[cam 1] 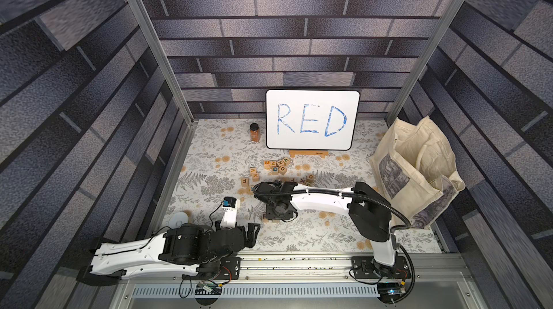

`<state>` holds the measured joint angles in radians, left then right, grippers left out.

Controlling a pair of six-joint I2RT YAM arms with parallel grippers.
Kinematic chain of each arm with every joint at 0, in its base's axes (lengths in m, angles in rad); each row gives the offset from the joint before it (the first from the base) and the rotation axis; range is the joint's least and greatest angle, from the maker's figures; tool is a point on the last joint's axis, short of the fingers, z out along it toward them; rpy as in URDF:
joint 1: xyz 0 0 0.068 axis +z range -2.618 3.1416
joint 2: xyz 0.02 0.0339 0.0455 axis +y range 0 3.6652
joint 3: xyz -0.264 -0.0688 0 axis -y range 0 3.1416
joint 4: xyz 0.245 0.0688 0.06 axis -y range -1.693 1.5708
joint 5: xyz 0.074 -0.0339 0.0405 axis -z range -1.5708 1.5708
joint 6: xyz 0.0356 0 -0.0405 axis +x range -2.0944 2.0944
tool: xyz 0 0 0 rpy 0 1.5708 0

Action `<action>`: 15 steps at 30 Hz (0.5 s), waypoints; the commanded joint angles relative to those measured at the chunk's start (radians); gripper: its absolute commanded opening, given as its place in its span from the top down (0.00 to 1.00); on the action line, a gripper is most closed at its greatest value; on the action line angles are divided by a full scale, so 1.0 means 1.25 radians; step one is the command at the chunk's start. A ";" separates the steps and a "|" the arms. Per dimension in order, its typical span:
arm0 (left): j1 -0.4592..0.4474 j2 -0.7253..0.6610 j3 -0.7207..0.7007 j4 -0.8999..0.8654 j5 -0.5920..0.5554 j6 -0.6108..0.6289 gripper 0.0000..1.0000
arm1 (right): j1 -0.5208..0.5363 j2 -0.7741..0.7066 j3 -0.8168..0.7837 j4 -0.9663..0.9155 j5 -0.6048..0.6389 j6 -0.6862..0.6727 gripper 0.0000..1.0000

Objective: Assemble the uppercase word "red" with letter blocks
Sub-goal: Place the letter block at the center of the board.

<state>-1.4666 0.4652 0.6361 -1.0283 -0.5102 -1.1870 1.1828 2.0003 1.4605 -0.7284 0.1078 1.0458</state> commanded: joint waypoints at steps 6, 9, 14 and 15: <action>-0.006 -0.009 -0.010 -0.003 -0.026 -0.001 0.00 | 0.006 -0.046 0.010 -0.045 0.029 -0.007 0.53; -0.006 -0.009 -0.012 0.000 -0.027 0.000 0.00 | 0.006 -0.056 0.012 -0.050 0.033 -0.012 0.51; -0.006 -0.008 -0.016 0.013 -0.030 0.005 0.00 | 0.006 -0.071 0.013 -0.058 0.046 -0.021 0.46; -0.006 -0.007 -0.017 0.016 -0.030 0.007 0.00 | 0.006 -0.074 0.013 -0.060 0.049 -0.022 0.46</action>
<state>-1.4666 0.4652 0.6312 -1.0161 -0.5175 -1.1866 1.1828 1.9495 1.4612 -0.7555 0.1379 1.0199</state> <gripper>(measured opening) 0.998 0.541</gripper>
